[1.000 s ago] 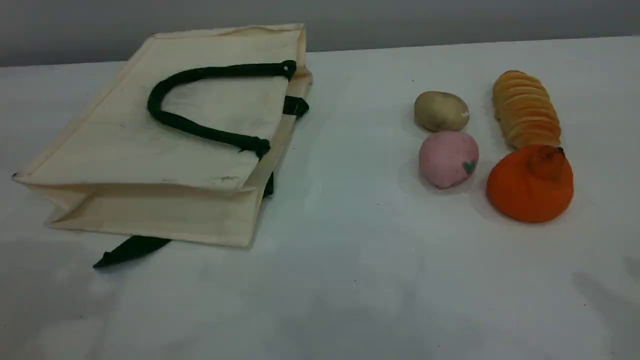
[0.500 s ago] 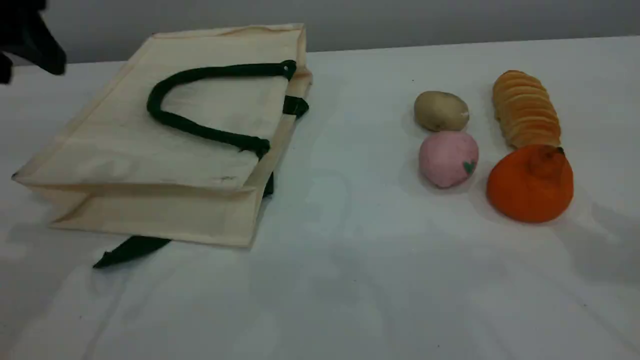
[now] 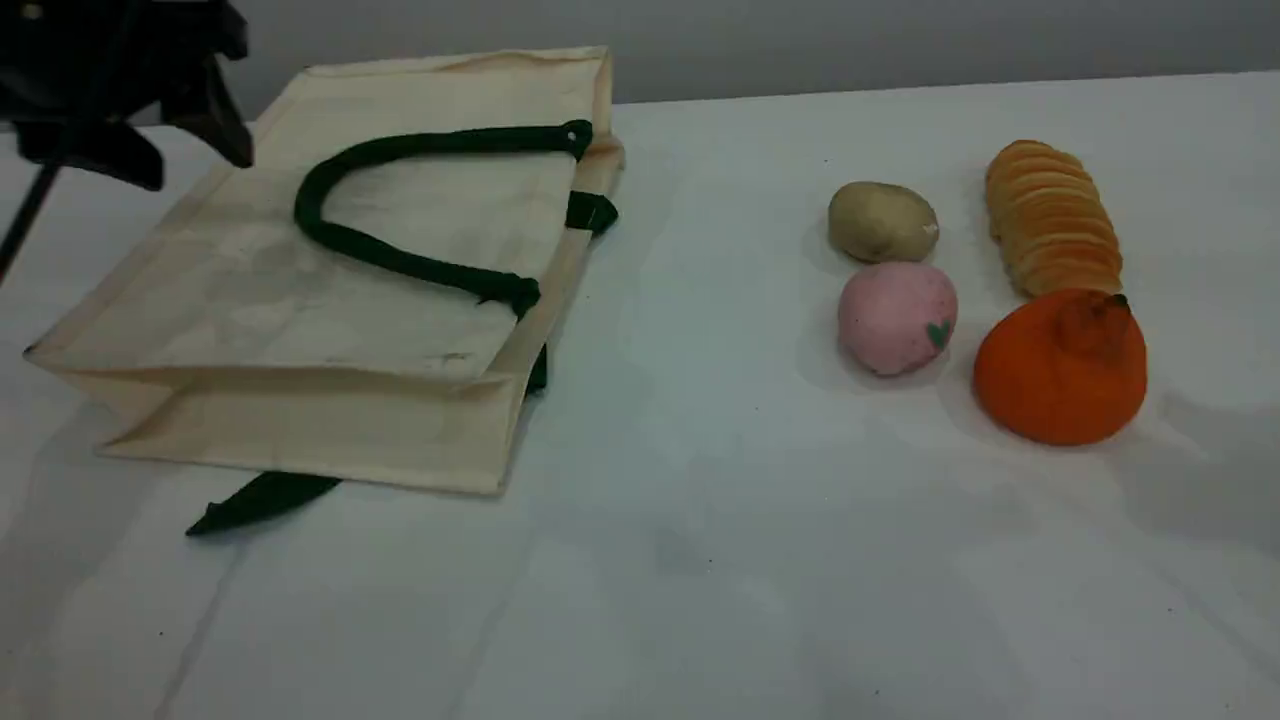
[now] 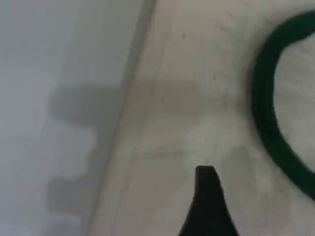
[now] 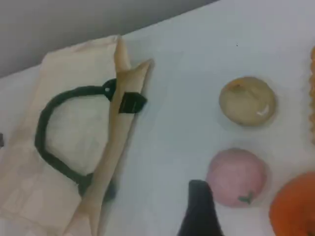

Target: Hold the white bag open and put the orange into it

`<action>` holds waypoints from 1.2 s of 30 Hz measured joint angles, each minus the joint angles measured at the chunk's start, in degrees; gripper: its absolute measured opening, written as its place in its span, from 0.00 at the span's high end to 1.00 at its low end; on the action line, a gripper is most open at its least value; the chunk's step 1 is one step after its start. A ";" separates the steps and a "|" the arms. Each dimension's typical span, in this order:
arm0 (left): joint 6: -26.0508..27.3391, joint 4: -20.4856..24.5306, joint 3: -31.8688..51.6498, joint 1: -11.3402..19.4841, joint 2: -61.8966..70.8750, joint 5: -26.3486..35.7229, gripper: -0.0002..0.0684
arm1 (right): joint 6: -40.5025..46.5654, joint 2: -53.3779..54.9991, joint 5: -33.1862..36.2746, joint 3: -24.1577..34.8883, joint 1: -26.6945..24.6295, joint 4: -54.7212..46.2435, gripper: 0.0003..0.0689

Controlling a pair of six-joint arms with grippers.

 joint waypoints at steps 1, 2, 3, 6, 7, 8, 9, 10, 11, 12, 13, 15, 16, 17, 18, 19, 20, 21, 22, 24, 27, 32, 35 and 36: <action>0.00 0.00 -1.24 0.00 1.13 0.67 0.34 | -0.03 0.00 0.04 0.00 0.00 0.00 0.28; 0.00 0.00 -2.71 0.00 2.48 1.32 0.34 | -0.21 0.00 0.04 0.00 0.00 0.00 0.28; 0.00 0.00 -4.08 0.00 3.73 1.95 0.34 | -0.21 0.00 0.04 0.00 0.00 0.00 0.28; 0.00 -0.56 -7.27 0.00 6.82 2.30 0.34 | -0.21 -0.05 0.04 0.00 0.00 -0.05 0.28; 0.00 -1.34 -8.17 0.00 7.72 2.30 0.34 | -0.21 -0.05 0.04 0.00 0.00 -0.05 0.28; 0.00 -2.30 -8.80 0.00 8.41 2.38 0.34 | -0.21 -0.05 0.04 0.00 0.00 -0.05 0.28; 0.00 -2.68 -9.45 -0.24 9.20 2.38 0.34 | -0.21 -0.05 0.04 0.00 0.00 -0.05 0.28; 0.00 -2.73 -9.94 -0.49 9.95 2.38 0.34 | -0.21 -0.05 0.04 0.00 0.00 -0.05 0.28; 0.54 -2.73 -10.21 -0.59 10.66 2.38 0.34 | -0.21 -0.05 0.04 0.00 0.00 -0.05 0.28; 0.54 -2.73 -10.42 -0.98 11.21 2.44 0.34 | -0.21 -0.05 0.04 0.00 0.00 -0.05 0.28; 0.54 -2.68 -10.56 -1.26 11.81 2.37 0.34 | -0.21 -0.05 0.04 0.00 0.00 -0.05 0.28; 0.54 -2.51 -10.56 -1.73 12.69 2.26 0.34 | -0.21 -0.05 0.04 0.00 0.00 -0.05 0.28; 0.54 -2.28 -10.56 -1.75 13.14 1.96 0.34 | -0.21 -0.05 0.04 0.00 0.00 -0.05 0.28; 0.54 -2.23 -10.56 -1.82 13.60 1.96 0.34 | -0.25 -0.05 0.04 0.00 0.00 -0.05 0.28; 0.54 -2.23 -10.56 -1.82 13.99 1.84 0.34 | -0.32 -0.05 0.04 0.00 0.00 -0.05 0.28; 0.54 -2.23 -10.56 -1.82 14.34 1.50 0.34 | -0.32 -0.05 0.04 0.00 0.00 -0.05 0.28; 0.54 -2.37 -10.56 -1.82 14.76 0.89 0.34 | -0.32 -0.05 0.04 0.00 0.00 -0.05 0.28; 0.54 -2.37 -10.56 -1.82 15.07 0.28 0.34 | -0.34 -0.05 0.04 0.00 0.00 -0.05 0.28; 0.54 -2.37 -10.56 -1.82 15.40 -0.27 0.34 | -0.34 -0.05 0.04 0.00 0.00 -0.05 0.28; 0.54 -2.37 -10.56 -1.82 15.93 -0.90 0.34 | -0.34 -0.05 0.04 0.00 0.00 -0.11 0.28; 0.54 -2.47 -10.56 -1.82 16.95 -1.43 0.34 | -0.34 -0.05 0.04 0.00 0.00 -0.11 0.28; 0.54 -2.80 -10.56 -1.82 18.78 -2.61 0.36 | -0.34 -0.05 0.04 0.00 0.00 -0.11 0.28; 0.54 -2.92 -10.56 -1.82 19.57 -3.27 0.43 | -0.38 -0.05 0.04 0.00 0.00 -0.11 0.28; 0.54 -2.92 -10.56 -1.82 19.63 -3.43 0.48 | -0.38 -0.05 0.04 0.00 0.00 -0.11 0.28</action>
